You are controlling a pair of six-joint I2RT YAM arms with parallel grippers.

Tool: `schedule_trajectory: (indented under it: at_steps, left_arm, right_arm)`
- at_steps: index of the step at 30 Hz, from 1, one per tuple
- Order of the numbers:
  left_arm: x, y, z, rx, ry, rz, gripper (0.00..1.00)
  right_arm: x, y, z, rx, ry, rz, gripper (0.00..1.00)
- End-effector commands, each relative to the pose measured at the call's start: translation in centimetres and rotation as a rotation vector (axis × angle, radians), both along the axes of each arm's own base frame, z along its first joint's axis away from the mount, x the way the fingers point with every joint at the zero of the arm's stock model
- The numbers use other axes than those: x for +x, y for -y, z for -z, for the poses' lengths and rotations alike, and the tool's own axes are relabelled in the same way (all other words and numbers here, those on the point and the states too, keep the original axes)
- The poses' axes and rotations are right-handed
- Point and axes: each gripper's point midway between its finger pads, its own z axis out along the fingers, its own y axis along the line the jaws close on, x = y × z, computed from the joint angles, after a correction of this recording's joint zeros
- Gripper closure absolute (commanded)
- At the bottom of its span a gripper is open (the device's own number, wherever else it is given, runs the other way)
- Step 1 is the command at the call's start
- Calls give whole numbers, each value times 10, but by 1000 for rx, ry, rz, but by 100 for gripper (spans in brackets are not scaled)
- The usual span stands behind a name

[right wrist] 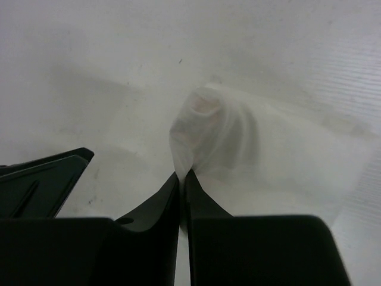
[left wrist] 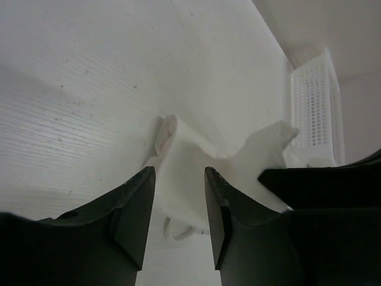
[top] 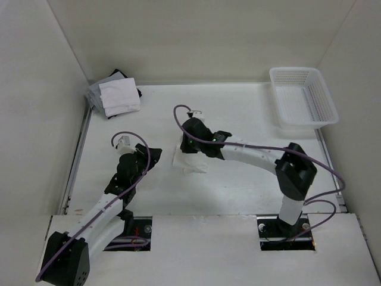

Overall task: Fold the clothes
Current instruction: Fold the tank top

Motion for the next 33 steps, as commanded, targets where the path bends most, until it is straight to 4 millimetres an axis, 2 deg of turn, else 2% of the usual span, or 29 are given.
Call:
schedule_trajectory:
  at_steps: [1, 3, 5, 7, 9, 11, 12, 13, 17, 18, 21, 24, 26, 29, 33]
  left_arm:
    - [-4, -4, -2, -24, 19, 11, 63]
    - [-4, -8, -2, -27, 23, 6, 63]
    - [-3, -11, -4, -30, 24, 8, 63]
    - [-1, -11, -9, -35, 32, 9, 62]
    - [2, -8, -16, -34, 45, 17, 62]
    - [5, -2, -21, -28, 53, 28, 62]
    - [7, 1, -24, -24, 55, 32, 62]
    - [9, 6, -25, -20, 60, 39, 61]
    - [15, 33, -25, 16, 64, 93, 60]
    - [16, 40, -25, 26, 64, 110, 60]
    - [14, 52, -23, 75, 65, 139, 60]
    - [7, 41, -21, 146, 75, 98, 59]
    - [2, 22, -16, 193, 69, 29, 57]
    - [-8, -8, -1, 255, 20, -64, 53]
    - [-20, -30, 19, 300, -66, -111, 46]
  right_arm:
    - [-6, -27, 13, -57, -31, -32, 88]
    - [-12, -47, 17, -57, -35, -66, 79]
    - [-14, -53, 9, -63, -10, -66, 63]
    - [-19, -49, -14, -34, 32, -64, 54]
    - [-26, -39, -37, 1, 75, -67, 53]
    - [-33, -25, -51, 47, 111, -61, 53]
    - [-38, -19, -52, 66, 119, -65, 55]
    - [-40, -11, -50, 81, 126, -63, 61]
    - [-43, 22, -16, 78, 97, -35, 96]
    - [-47, 28, -12, 80, 92, -33, 100]
    - [-53, 53, -18, 101, 167, -4, 100]
    - [-65, 87, -19, 120, 225, 50, 92]
    - [-74, 108, -13, 125, 232, 76, 86]
    - [-80, 140, -3, 143, 235, 133, 67]
    - [-77, 174, 6, 161, 239, 218, 41]
